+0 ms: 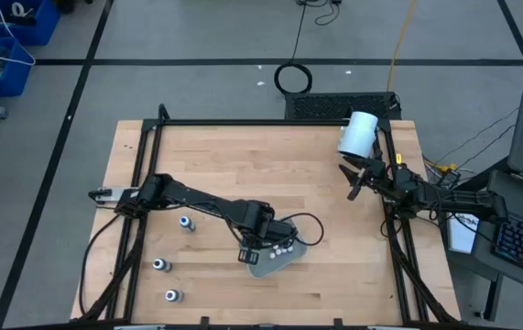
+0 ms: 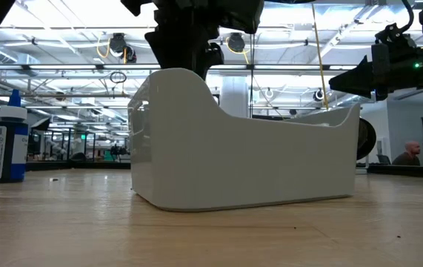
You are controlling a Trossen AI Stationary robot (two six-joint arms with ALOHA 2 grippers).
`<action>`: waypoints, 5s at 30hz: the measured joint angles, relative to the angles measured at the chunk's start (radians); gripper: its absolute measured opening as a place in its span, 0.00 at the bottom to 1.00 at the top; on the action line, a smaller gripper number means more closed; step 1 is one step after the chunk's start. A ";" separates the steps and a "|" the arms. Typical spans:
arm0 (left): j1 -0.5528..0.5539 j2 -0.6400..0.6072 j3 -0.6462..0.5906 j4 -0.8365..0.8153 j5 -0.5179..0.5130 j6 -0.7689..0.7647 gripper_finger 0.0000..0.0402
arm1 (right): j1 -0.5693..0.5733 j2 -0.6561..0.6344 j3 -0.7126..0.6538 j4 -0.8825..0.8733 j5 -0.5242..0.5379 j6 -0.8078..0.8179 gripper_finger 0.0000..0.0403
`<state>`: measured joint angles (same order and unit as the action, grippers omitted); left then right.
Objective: Pick & Place food coloring
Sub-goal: Put the large green food coloring bottle in the gray bin, then put the large blue food coloring bottle in the gray bin
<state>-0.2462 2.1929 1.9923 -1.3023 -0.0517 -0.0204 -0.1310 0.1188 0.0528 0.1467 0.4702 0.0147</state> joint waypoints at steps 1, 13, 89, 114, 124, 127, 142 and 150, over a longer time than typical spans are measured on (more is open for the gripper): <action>0.000 0.000 0.000 0.000 0.000 0.000 0.30 | 0.000 0.000 0.000 0.000 0.000 0.000 0.35; 0.001 0.000 -0.001 0.009 -0.008 0.012 0.30 | 0.000 0.000 0.000 0.000 0.000 0.000 0.35; -0.093 -0.833 -0.970 0.064 -0.018 -1.346 0.59 | 0.000 0.004 0.000 0.001 0.000 0.000 0.35; -0.043 -0.833 -1.067 0.146 0.064 -1.314 0.59 | 0.000 0.004 0.000 0.001 0.000 0.000 0.35; -0.043 -0.833 -1.067 0.145 0.076 -1.268 0.59 | 0.000 0.004 0.000 0.001 0.000 0.000 0.35; -0.043 -0.833 -1.067 0.144 0.061 -1.265 0.59 | 0.000 0.004 0.000 0.001 0.000 0.000 0.35; -0.043 -0.833 -1.066 0.153 0.050 -1.271 0.30 | 0.000 0.004 0.000 0.000 0.000 0.000 0.35; -0.044 -0.833 -1.014 0.154 0.030 -1.235 0.30 | 0.000 0.004 0.000 0.000 0.000 0.000 0.35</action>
<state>-0.2901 1.3602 0.9785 -1.1485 -0.0215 -1.2552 -0.1310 0.1226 0.0526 0.1471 0.4702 0.0147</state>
